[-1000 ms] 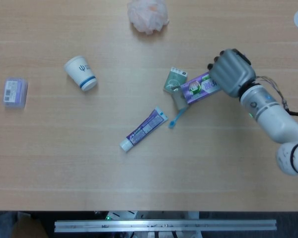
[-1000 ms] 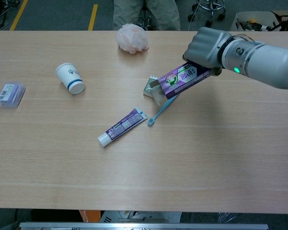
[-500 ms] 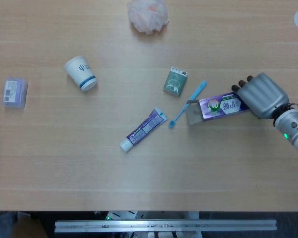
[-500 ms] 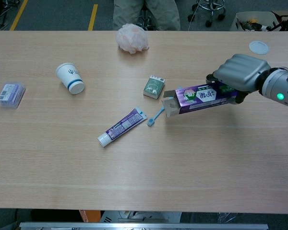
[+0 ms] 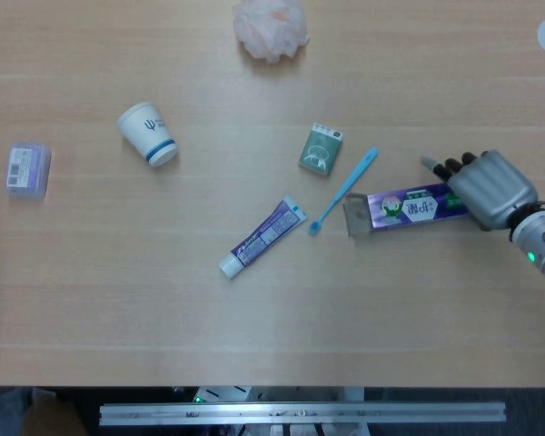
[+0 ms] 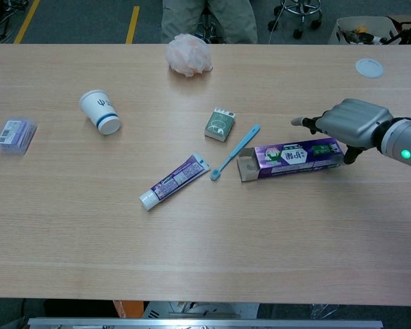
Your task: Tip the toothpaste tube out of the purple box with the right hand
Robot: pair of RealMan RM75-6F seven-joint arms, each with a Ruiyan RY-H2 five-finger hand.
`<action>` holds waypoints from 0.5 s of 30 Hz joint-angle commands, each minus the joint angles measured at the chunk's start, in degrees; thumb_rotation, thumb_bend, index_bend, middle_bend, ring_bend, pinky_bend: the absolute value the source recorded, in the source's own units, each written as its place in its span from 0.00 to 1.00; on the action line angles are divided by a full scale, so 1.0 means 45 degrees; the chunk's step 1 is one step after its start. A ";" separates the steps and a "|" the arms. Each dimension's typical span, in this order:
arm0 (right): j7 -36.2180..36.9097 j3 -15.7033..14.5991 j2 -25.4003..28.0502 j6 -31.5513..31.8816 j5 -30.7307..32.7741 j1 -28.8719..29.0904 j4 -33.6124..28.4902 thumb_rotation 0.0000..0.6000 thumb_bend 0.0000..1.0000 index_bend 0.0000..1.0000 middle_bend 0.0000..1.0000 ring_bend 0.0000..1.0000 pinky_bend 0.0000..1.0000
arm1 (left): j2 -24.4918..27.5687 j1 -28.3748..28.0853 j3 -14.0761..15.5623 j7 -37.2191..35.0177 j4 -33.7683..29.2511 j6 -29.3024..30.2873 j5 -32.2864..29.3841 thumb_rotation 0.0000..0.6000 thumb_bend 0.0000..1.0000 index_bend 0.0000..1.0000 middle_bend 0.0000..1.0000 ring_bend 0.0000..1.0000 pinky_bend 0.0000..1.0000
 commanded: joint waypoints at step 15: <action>0.1366 0.0480 0.2357 0.5793 -0.2380 -0.3488 -0.2265 1.00 0.31 0.08 0.28 0.24 0.44 | -0.0230 -0.0150 -0.0270 -0.0157 0.0385 0.0318 0.0140 1.00 0.33 0.23 0.20 0.18 0.19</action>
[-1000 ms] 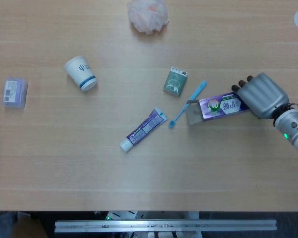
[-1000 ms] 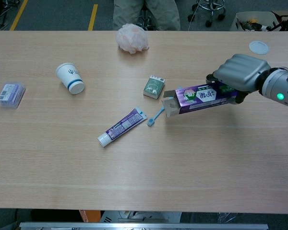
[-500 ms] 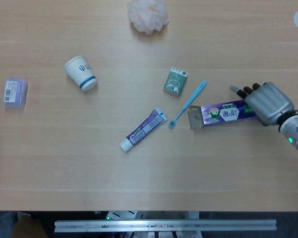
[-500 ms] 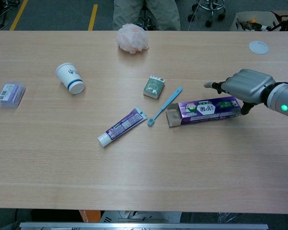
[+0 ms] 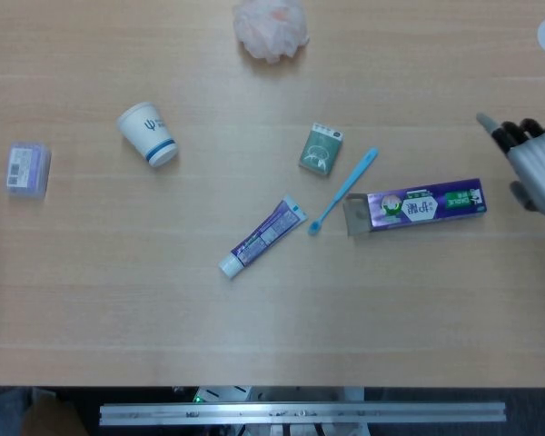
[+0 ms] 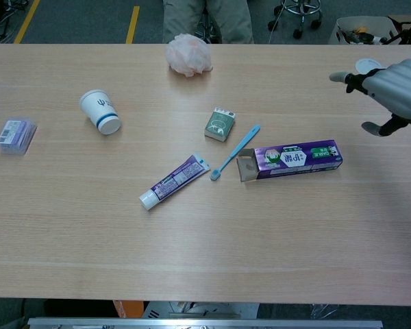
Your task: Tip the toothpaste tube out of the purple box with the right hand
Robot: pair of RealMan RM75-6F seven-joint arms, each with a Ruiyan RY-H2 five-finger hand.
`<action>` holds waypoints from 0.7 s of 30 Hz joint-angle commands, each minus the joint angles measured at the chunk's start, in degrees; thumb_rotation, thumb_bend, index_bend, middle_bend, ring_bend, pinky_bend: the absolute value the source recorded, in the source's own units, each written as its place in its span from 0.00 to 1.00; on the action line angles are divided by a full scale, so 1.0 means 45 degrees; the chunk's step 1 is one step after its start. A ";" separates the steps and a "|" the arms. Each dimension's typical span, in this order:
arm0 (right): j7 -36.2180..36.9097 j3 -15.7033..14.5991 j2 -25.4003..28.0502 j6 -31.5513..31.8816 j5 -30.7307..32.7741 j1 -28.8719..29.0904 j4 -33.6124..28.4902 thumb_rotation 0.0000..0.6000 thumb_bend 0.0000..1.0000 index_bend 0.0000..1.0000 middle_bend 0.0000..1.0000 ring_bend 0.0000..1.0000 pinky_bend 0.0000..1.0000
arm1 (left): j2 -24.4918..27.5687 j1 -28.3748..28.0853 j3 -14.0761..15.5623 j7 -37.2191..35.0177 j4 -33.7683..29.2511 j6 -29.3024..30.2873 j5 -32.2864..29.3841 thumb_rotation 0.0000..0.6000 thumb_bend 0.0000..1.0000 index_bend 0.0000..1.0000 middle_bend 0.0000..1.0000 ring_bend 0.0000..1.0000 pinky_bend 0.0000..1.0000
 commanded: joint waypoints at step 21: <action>0.2217 0.0098 0.0750 0.6331 -0.4743 -0.5718 0.0193 1.00 0.31 0.12 0.30 0.24 0.44 | 0.0133 -0.0363 0.0018 0.0984 -0.0925 -0.0487 -0.0107 1.00 0.33 0.23 0.20 0.18 0.19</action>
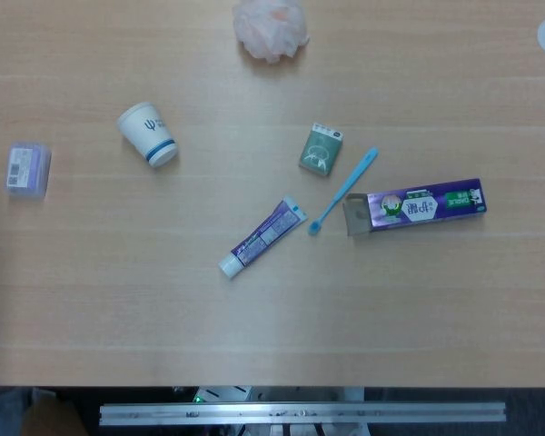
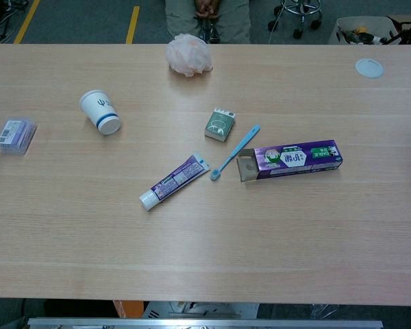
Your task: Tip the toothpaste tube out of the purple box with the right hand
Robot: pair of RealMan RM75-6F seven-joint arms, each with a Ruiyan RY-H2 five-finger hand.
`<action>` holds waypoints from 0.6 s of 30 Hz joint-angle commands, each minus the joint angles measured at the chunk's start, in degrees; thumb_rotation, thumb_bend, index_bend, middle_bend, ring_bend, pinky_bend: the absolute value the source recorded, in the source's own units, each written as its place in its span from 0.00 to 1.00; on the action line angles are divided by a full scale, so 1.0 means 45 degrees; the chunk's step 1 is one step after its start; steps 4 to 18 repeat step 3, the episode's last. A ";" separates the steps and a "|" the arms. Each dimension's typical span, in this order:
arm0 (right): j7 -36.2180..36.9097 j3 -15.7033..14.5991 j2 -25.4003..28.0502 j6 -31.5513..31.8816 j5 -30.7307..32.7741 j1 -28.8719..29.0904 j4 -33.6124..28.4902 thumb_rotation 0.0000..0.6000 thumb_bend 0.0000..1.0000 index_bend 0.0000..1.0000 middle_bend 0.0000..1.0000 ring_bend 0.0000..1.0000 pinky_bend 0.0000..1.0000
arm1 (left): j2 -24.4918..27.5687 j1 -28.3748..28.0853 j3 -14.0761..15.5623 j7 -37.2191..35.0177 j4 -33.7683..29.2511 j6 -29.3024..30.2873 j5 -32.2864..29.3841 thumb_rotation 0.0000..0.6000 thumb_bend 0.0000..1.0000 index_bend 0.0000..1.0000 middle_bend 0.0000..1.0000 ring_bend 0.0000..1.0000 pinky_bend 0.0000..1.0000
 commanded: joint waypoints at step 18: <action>-0.0337 0.0069 -0.0065 0.0049 -0.0596 -0.0446 -0.0198 1.00 0.31 0.12 0.30 0.24 0.44 | 0.0013 0.0047 0.0015 -0.0018 -0.0021 0.0063 -0.0033 1.00 0.33 0.23 0.20 0.18 0.19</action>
